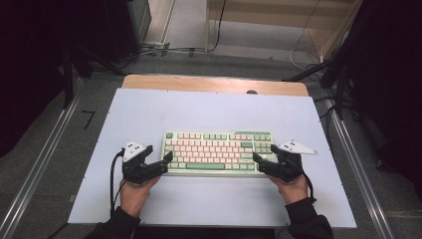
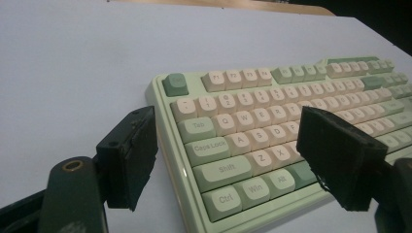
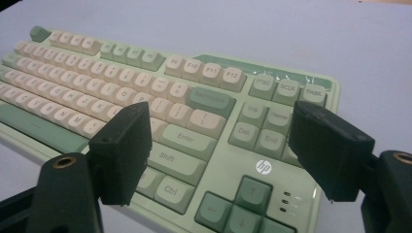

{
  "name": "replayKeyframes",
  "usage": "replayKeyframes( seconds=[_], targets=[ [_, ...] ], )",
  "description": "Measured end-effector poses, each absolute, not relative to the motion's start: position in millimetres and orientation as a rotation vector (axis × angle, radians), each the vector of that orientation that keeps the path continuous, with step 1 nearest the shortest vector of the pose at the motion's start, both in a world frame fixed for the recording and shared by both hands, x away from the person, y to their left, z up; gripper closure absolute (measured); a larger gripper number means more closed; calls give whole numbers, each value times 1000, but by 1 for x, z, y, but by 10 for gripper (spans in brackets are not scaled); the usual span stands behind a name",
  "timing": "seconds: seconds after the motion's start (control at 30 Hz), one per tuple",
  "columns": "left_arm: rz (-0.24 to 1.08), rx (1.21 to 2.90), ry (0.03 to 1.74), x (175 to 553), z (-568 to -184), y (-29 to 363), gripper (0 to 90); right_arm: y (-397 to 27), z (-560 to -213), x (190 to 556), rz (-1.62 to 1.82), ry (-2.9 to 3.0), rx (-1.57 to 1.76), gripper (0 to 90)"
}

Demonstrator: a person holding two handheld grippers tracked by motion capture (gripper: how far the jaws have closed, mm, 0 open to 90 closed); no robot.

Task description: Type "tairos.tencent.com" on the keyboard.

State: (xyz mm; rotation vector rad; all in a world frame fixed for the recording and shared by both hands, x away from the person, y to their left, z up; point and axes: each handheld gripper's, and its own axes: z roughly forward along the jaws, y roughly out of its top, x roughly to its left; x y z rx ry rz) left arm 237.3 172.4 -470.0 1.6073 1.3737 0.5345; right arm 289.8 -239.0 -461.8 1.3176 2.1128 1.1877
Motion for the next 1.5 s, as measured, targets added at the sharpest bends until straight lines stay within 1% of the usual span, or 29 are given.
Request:
replayKeyframes(
  seconds=[0.53,1.5],
  targets=[
    [585,1618,1372,228,-470,180,222,-262,-463,284,1147,2074,1360,210],
    [600,1608,1406,218,-474,199,223,-297,-461,271,1097,2003,1429,199]
  ],
)
